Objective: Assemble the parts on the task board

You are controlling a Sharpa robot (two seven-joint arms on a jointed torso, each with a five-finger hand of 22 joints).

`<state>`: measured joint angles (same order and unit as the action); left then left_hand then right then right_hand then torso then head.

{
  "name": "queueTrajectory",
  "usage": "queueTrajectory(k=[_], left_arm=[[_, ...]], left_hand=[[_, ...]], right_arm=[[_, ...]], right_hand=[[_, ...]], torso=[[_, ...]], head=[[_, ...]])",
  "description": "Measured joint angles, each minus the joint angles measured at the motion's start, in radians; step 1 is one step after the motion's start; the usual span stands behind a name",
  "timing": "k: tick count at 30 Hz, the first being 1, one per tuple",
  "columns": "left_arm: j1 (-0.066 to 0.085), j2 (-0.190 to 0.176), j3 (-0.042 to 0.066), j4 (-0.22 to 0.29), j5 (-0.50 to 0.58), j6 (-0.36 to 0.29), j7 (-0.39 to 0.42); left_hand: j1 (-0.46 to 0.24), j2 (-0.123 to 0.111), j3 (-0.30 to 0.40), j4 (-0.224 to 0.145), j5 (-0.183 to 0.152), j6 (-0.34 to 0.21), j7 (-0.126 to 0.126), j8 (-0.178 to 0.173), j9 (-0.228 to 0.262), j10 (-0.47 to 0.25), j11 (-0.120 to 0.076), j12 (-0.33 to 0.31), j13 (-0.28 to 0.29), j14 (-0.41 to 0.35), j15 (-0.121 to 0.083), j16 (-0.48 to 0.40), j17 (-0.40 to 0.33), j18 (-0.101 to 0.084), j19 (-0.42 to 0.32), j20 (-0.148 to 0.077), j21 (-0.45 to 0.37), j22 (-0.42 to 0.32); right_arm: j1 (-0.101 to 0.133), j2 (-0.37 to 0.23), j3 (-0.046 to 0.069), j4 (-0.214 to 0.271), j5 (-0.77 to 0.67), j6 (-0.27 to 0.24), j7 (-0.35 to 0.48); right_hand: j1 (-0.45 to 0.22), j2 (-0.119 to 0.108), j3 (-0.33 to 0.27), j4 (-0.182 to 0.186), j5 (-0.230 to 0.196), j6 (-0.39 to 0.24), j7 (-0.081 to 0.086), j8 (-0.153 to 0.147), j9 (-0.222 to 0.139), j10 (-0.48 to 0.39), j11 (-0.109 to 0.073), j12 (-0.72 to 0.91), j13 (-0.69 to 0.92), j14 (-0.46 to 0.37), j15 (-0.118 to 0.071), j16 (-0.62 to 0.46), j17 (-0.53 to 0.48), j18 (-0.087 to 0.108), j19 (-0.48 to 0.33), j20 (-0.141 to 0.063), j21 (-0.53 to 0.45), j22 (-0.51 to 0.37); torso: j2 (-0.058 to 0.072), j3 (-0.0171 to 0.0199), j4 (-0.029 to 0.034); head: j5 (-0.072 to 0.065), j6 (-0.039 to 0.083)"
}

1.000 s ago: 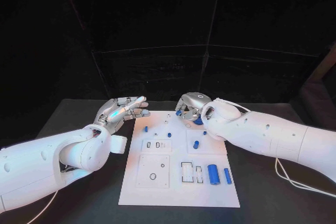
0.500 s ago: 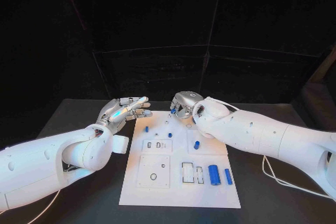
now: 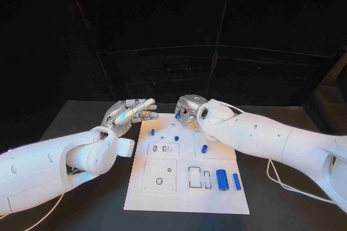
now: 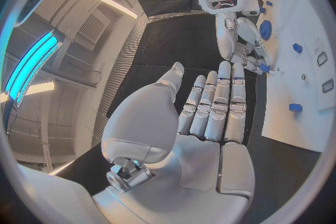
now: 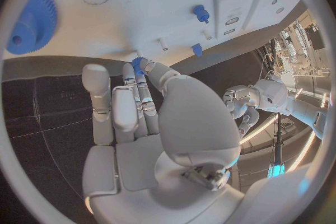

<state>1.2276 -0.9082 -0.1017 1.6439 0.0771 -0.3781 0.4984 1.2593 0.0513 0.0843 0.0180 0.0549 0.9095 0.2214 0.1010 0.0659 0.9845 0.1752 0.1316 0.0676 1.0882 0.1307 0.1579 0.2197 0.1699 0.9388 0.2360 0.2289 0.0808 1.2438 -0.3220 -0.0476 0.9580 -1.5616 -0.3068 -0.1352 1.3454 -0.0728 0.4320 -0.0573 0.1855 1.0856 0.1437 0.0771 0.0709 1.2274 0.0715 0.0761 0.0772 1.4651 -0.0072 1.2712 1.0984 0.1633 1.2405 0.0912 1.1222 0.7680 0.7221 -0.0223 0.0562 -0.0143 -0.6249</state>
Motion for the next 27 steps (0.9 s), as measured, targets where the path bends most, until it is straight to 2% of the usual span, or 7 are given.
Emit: queueTrajectory(k=[10, 17, 21, 23, 27], left_arm=[[0.0, 0.003, 0.0, -0.001, 0.0, 0.002, -0.001], [0.001, 0.003, 0.0, 0.0, 0.0, 0.002, -0.001], [0.002, 0.004, 0.0, 0.0, 0.0, 0.003, -0.002], [0.003, 0.004, 0.0, 0.0, 0.0, 0.003, -0.002], [0.003, 0.004, 0.0, 0.0, 0.0, 0.004, -0.002]], left_hand=[[0.0, 0.0, 0.0, 0.0, 0.0, 0.0, 0.0, 0.0, 0.0, 0.0, 0.0, 0.0, 0.0, 0.0, 0.0, 0.0, 0.0, 0.0, 0.0, 0.0, 0.0, 0.0], [0.0, 0.0, 0.0, 0.0, 0.0, 0.0, 0.0, 0.0, 0.0, 0.0, 0.0, 0.0, 0.0, 0.0, 0.0, 0.0, 0.0, 0.0, 0.0, 0.0, 0.0, 0.0], [0.0, 0.0, 0.0, 0.0, 0.0, 0.0, 0.0, 0.0, 0.0, 0.0, 0.0, 0.0, 0.0, 0.0, 0.0, 0.0, 0.0, 0.0, 0.0, 0.0, 0.0, -0.001], [0.0, 0.0, 0.0, 0.0, 0.0, 0.0, 0.0, 0.0, 0.0, 0.0, 0.0, 0.0, 0.0, 0.0, 0.0, 0.0, 0.0, 0.0, 0.0, 0.0, 0.0, -0.001], [0.0, 0.0, 0.0, 0.0, 0.0, 0.0, 0.0, 0.0, 0.0, 0.0, 0.0, 0.0, 0.0, 0.0, 0.0, 0.0, 0.0, 0.0, 0.0, 0.0, 0.0, -0.001]], right_arm=[[0.0, 0.025, 0.0, -0.025, 0.0, 0.022, 0.002], [0.001, 0.039, 0.0, -0.048, 0.0, 0.033, 0.002], [0.0, 0.045, 0.0, -0.061, 0.001, 0.037, 0.002], [0.0, 0.047, 0.0, -0.066, 0.001, 0.038, 0.002], [0.0, 0.048, 0.0, -0.068, 0.001, 0.042, 0.002]], right_hand=[[-0.001, -0.001, 0.003, 0.003, 0.0, 0.0, 0.0, -0.003, 0.0, -0.004, 0.004, -0.004, -0.001, 0.0, 0.0, 0.0, 0.0, 0.0, 0.0, 0.0, 0.0, 0.0], [-0.009, -0.009, 0.004, 0.01, -0.005, -0.013, 0.008, -0.007, 0.0, -0.02, 0.011, -0.008, -0.005, 0.0, 0.0, 0.009, 0.005, 0.0, -0.011, 0.003, 0.0, -0.015], [-0.018, -0.018, 0.005, 0.018, -0.011, -0.036, 0.015, -0.011, -0.005, -0.053, 0.017, -0.012, -0.01, 0.0, 0.0, 0.009, 0.001, 0.0, -0.03, 0.01, -0.015, -0.037], [-0.026, -0.026, 0.002, 0.023, -0.027, -0.061, 0.021, -0.011, -0.006, -0.089, 0.026, -0.012, -0.013, 0.002, 0.013, -0.002, -0.018, 0.0, -0.045, 0.014, -0.028, -0.058], [-0.027, -0.034, -0.008, 0.035, -0.055, -0.129, 0.025, -0.011, -0.007, -0.156, 0.036, -0.012, -0.013, 0.004, 0.018, -0.026, -0.053, 0.0, -0.071, 0.027, -0.054, -0.1]], torso=[[0.0, -0.0003, -0.001], [0.0, -0.0004, -0.001], [0.0, -0.0005, -0.001], [0.001, -0.0006, -0.001], [0.001, -0.0005, -0.0015]], head=[[0.002, 0.0], [0.002, -0.001], [0.003, -0.002], [0.004, -0.002], [0.005, -0.003]])
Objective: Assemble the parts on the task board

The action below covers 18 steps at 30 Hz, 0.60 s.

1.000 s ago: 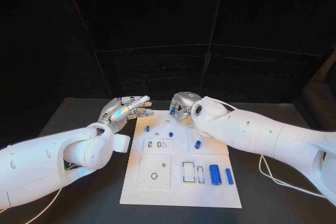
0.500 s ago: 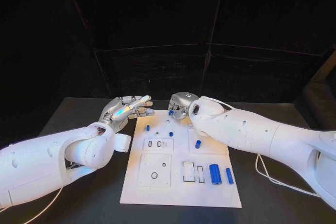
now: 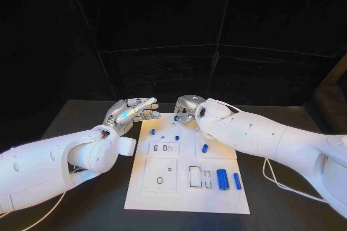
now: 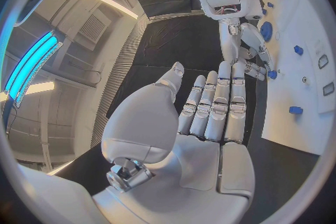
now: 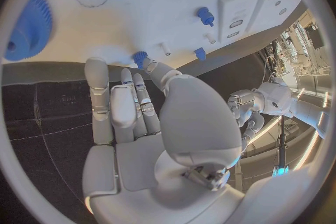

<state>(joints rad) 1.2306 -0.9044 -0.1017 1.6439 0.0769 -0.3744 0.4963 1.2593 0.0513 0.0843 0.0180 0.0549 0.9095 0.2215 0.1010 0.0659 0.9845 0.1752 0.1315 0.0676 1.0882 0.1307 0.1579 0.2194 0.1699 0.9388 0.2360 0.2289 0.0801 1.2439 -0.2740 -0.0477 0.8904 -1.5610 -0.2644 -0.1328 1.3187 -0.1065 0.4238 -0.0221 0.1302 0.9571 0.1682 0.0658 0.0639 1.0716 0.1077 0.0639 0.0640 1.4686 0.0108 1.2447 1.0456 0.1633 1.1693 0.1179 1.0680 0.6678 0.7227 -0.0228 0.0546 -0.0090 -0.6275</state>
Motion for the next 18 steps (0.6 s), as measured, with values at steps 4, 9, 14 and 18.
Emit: queueTrajectory(k=[4, 9, 14, 18], left_arm=[[0.001, -0.001, 0.0, 0.0, 0.0, 0.001, 0.0], [0.001, -0.003, 0.0, 0.0, 0.0, 0.002, -0.001], [0.002, -0.009, 0.0, 0.001, 0.0, 0.003, -0.002], [0.003, -0.015, 0.0, 0.001, 0.0, 0.004, -0.003]], left_hand=[[0.0, 0.0, 0.0, 0.0, 0.0, 0.0, 0.0, 0.0, 0.0, 0.0, 0.0, 0.0, 0.0, 0.0, 0.0, 0.0, 0.0, 0.0, 0.0, 0.0, 0.0, 0.0], [0.0, 0.0, 0.0, 0.0, 0.0, 0.0, 0.0, 0.0, 0.0, 0.0, 0.0, -0.004, 0.0, 0.0, 0.0, 0.0, 0.001, 0.0, -0.003, 0.003, 0.0, -0.001], [0.0, 0.0, 0.0, 0.0, 0.0, 0.0, 0.0, 0.0, 0.0, 0.0, 0.0, -0.004, 0.0, 0.0, 0.0, 0.0, 0.002, 0.0, -0.003, 0.003, 0.0, -0.001], [0.0, 0.0, 0.0, 0.0, 0.0, 0.0, 0.0, 0.0, 0.0, 0.0, 0.0, -0.004, 0.0, 0.0, 0.0, 0.0, 0.002, 0.0, -0.003, 0.003, 0.0, -0.001]], right_arm=[[0.0, -0.006, 0.0, 0.012, 0.001, 0.001, 0.0], [0.0, -0.043, 0.0, 0.058, 0.003, -0.004, 0.001], [0.0, -0.133, 0.0, 0.144, 0.01, -0.026, -0.001], [0.0, -0.235, 0.01, 0.243, 0.027, -0.047, -0.01]], right_hand=[[0.0, -0.007, -0.013, 0.002, 0.0, -0.018, 0.0, 0.0, 0.0, -0.02, 0.003, 0.0, 0.0, 0.0, 0.0, -0.002, -0.011, 0.0, -0.003, 0.0, -0.004, -0.013], [0.0, -0.007, -0.022, 0.006, 0.0, -0.021, 0.004, 0.0, 0.001, -0.02, 0.003, 0.013, 0.003, 0.0, 0.0, -0.002, -0.011, 0.0, -0.003, 0.0, -0.004, -0.01], [0.0, -0.007, -0.03, 0.014, 0.014, -0.003, 0.002, 0.01, 0.008, 0.037, -0.006, 0.051, 0.011, 0.0, 0.0, 0.005, 0.007, 0.0, 0.018, -0.003, 0.022, 0.032], [-0.005, -0.011, -0.046, 0.029, 0.033, 0.02, 0.002, 0.018, 0.01, 0.143, -0.023, 0.11, 0.037, -0.004, -0.005, 0.047, 0.062, 0.0, 0.055, -0.014, 0.067, 0.097]], torso=[[0.0, 0.0002, -0.0014], [0.0, 0.0009, -0.0026], [0.0, 0.0015, -0.0056], [-0.001, 0.0028, -0.0099]], head=[[0.001, -0.001], [0.0, 0.001], [-0.001, 0.004], [0.0, 0.006]])
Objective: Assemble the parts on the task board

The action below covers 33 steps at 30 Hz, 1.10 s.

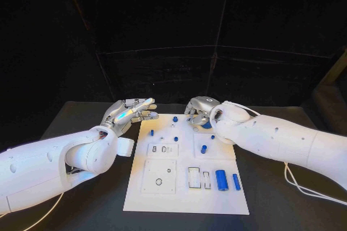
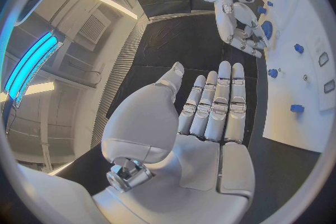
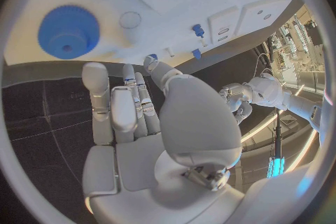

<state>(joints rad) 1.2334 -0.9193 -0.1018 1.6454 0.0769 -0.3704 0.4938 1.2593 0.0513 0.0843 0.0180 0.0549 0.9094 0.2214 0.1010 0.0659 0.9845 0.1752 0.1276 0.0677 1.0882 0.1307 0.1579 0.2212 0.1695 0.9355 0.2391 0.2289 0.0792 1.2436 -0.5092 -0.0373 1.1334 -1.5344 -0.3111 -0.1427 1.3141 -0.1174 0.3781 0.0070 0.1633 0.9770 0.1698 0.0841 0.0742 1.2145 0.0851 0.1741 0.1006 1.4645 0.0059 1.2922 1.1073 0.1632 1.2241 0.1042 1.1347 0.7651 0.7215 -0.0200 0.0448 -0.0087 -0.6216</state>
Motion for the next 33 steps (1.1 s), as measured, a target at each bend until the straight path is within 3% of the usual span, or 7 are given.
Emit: queueTrajectory(k=[3, 6, 7, 10, 14, 21, 33], left_arm=[[0.0, -0.003, 0.0, 0.0, 0.0, 0.001, 0.0], [0.0, -0.006, 0.0, 0.0, 0.0, 0.002, -0.001], [0.0, -0.007, 0.0, 0.0, 0.0, 0.002, -0.001], [0.0, -0.007, 0.0, 0.0, 0.0, 0.004, -0.001], [0.0, -0.006, 0.0, -0.003, 0.0, 0.005, -0.002], [0.0, -0.004, 0.0, -0.01, 0.0, 0.007, -0.003], [0.0, 0.004, 0.0, -0.019, 0.0, 0.011, -0.004]], left_hand=[[0.0, 0.0, 0.0, 0.0, 0.0, 0.0, 0.0, 0.0, 0.0, 0.0, 0.0, 0.0, 0.0, 0.0, 0.0, 0.0, 0.0, 0.0, 0.0, 0.0, 0.0, 0.0], [0.0, 0.0, 0.0, 0.0, 0.0, 0.0, 0.0, 0.0, 0.0, 0.0, 0.0, 0.0, 0.0, 0.0, 0.0, 0.0, 0.0, 0.0, 0.0, 0.0, 0.0, 0.0], [0.0, 0.0, 0.0, 0.0, 0.0, 0.0, 0.0, 0.0, 0.0, 0.0, 0.0, 0.0, 0.0, 0.0, 0.0, 0.0, 0.0, 0.0, 0.0, 0.0, 0.0, 0.0], [0.0, 0.0, 0.0, 0.0, 0.0, 0.0, 0.0, 0.0, 0.0, 0.0, 0.0, 0.0, 0.0, 0.0, 0.0, 0.0, 0.0, 0.0, 0.0, 0.0, 0.0, 0.0], [0.0, 0.0, 0.0, 0.0, 0.0, 0.0, 0.0, 0.0, 0.0, 0.0, 0.0, 0.0, 0.0, 0.0, 0.0, 0.0, 0.0, 0.0, 0.0, 0.0, 0.0, 0.0], [0.0, 0.0, 0.0, 0.0, 0.0, 0.0, 0.0, 0.0, 0.0, 0.0, 0.0, 0.0, 0.0, 0.0, 0.0, 0.0, 0.0, 0.0, 0.0, 0.0, 0.0, 0.0], [0.0, 0.0, 0.0, 0.0, 0.0, 0.0, 0.0, 0.0, 0.0, 0.0, 0.0, 0.0, 0.0, 0.0, 0.0, 0.0, 0.0, 0.0, 0.0, 0.0, 0.0, 0.0]], right_arm=[[0.002, -0.07, 0.018, 0.054, 0.022, -0.006, -0.014], [0.003, -0.123, 0.026, 0.09, 0.054, 0.0, -0.03], [0.003, -0.136, 0.028, 0.096, 0.064, 0.005, -0.034], [0.003, -0.171, 0.03, 0.1, 0.095, 0.028, -0.049], [0.003, -0.183, 0.032, 0.092, 0.121, 0.062, -0.064], [0.003, -0.17, 0.033, 0.056, 0.146, 0.106, -0.072], [0.003, -0.114, 0.033, 0.006, 0.146, 0.145, -0.062]], right_hand=[[-0.037, -0.025, -0.032, 0.03, 0.003, -0.01, -0.01, -0.001, -0.003, 0.073, -0.016, 0.052, 0.033, 0.002, -0.012, 0.025, 0.033, -0.016, 0.026, -0.008, 0.028, 0.041], [-0.076, -0.05, -0.12, 0.071, 0.057, -0.028, -0.028, -0.007, -0.004, 0.122, -0.031, 0.162, 0.132, 0.002, -0.033, 0.051, 0.066, -0.019, 0.05, -0.024, 0.061, 0.089], [-0.076, -0.05, -0.173, 0.095, 0.069, -0.041, -0.029, -0.007, -0.004, 0.11, -0.033, 0.234, 0.207, 0.002, -0.037, 0.067, 0.086, -0.032, 0.061, -0.027, 0.077, 0.113], [-0.059, -0.033, -0.291, 0.151, 0.08, -0.07, -0.026, -0.007, -0.004, 0.079, -0.028, 0.461, 0.448, 0.003, -0.034, 0.111, 0.15, -0.032, 0.082, -0.026, 0.113, 0.171], [-0.01, -0.009, -0.391, 0.207, 0.08, -0.088, -0.016, 0.0, -0.004, 0.05, -0.019, 0.695, 0.705, 0.002, -0.029, 0.146, 0.198, -0.047, 0.093, -0.015, 0.141, 0.212], [0.048, 0.009, -0.429, 0.244, 0.08, -0.101, -0.011, 0.008, -0.004, 0.056, -0.013, 0.861, 0.896, 0.002, -0.022, 0.174, 0.201, -0.047, 0.1, -0.012, 0.163, 0.25], [0.133, 0.041, -0.427, 0.209, 0.075, -0.105, -0.008, 0.031, -0.003, 0.137, -0.016, 1.069, 1.12, 0.002, -0.022, 0.215, 0.201, -0.047, 0.111, -0.008, 0.19, 0.291]], torso=[[-0.001, 0.001, -0.0032], [-0.001, 0.0013, -0.0058], [-0.001, 0.0017, -0.0073], [-0.001, 0.0025, -0.0086], [-0.001, 0.0026, -0.0084], [0.0, 0.0031, -0.0058], [0.0, 0.0012, -0.0036]], head=[[0.001, 0.003], [-0.001, 0.006], [-0.001, 0.006], [-0.003, 0.008], [-0.007, 0.008], [-0.011, 0.006], [-0.012, 0.0]])
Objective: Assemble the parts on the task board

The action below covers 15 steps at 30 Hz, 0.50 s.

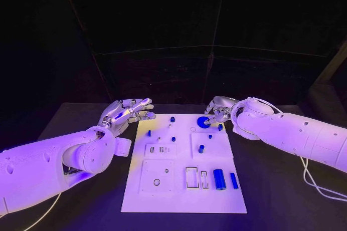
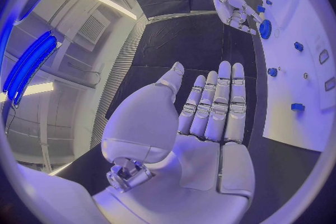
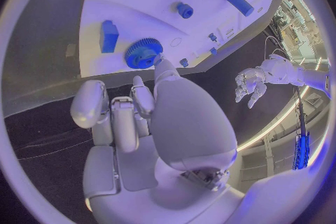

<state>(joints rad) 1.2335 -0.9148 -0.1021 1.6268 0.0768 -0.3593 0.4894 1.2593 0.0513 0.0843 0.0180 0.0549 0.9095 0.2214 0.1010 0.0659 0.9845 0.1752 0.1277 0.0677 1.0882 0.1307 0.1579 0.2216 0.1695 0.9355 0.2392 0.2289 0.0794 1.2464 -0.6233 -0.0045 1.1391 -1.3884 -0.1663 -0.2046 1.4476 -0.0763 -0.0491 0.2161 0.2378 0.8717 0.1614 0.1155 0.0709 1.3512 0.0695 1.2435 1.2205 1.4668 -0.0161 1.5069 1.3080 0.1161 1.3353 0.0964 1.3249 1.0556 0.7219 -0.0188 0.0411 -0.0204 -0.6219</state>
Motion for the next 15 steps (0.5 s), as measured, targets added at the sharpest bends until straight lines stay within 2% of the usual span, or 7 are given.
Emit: queueTrajectory(k=[10, 12, 15], left_arm=[[0.0, 0.002, 0.0, -0.002, 0.0, 0.002, -0.002], [0.0, 0.002, 0.0, -0.003, 0.0, 0.003, -0.002], [0.0, 0.002, 0.0, -0.003, 0.0, 0.003, -0.002]], left_hand=[[0.0, 0.0, 0.0, 0.0, 0.0, 0.0, 0.0, 0.0, 0.0, 0.0, 0.0, 0.0, 0.0, 0.0, 0.0, 0.0, 0.0, 0.0, 0.0, 0.0, 0.0, 0.0], [0.0, 0.0, 0.0, 0.0, 0.0, 0.0, 0.0, 0.0, 0.0, 0.0, 0.0, 0.0, 0.0, 0.0, 0.0, 0.0, 0.0, 0.0, 0.0, 0.0, 0.0, 0.0], [0.0, 0.0, 0.0, 0.0, 0.0, 0.0, 0.0, 0.0, 0.0, 0.0, 0.0, 0.0, 0.0, 0.0, 0.0, 0.0, 0.0, 0.0, 0.0, 0.0, 0.0, 0.0]], right_arm=[[0.0, 0.025, 0.0, -0.024, -0.021, 0.027, 0.006], [0.0, 0.03, 0.0, -0.028, -0.025, 0.034, 0.007], [-0.001, 0.035, 0.0, -0.033, -0.03, 0.044, 0.008]], right_hand=[[0.011, 0.011, 0.008, -0.014, -0.002, 0.004, -0.004, 0.006, 0.0, 0.032, -0.003, 0.069, 0.077, 0.0, 0.0, 0.009, 0.0, 0.0, 0.007, 0.0, 0.011, 0.021], [0.011, 0.011, 0.007, -0.015, -0.002, 0.004, -0.004, 0.006, 0.0, 0.035, 0.0, 0.076, 0.082, 0.0, 0.0, 0.009, 0.0, -0.016, 0.007, 0.0, 0.014, 0.023], [0.011, 0.011, 0.007, -0.015, -0.002, 0.004, -0.004, 0.009, 0.0, 0.037, -0.002, 0.081, 0.088, 0.0, 0.0, 0.011, 0.0, -0.016, 0.007, 0.0, 0.014, 0.029]], torso=[[0.0, -0.0011, 0.0001], [0.0, -0.0011, 0.0001], [0.0, -0.001, 0.0001]], head=[[0.0, -0.005], [0.0, -0.006], [0.0, -0.008]])
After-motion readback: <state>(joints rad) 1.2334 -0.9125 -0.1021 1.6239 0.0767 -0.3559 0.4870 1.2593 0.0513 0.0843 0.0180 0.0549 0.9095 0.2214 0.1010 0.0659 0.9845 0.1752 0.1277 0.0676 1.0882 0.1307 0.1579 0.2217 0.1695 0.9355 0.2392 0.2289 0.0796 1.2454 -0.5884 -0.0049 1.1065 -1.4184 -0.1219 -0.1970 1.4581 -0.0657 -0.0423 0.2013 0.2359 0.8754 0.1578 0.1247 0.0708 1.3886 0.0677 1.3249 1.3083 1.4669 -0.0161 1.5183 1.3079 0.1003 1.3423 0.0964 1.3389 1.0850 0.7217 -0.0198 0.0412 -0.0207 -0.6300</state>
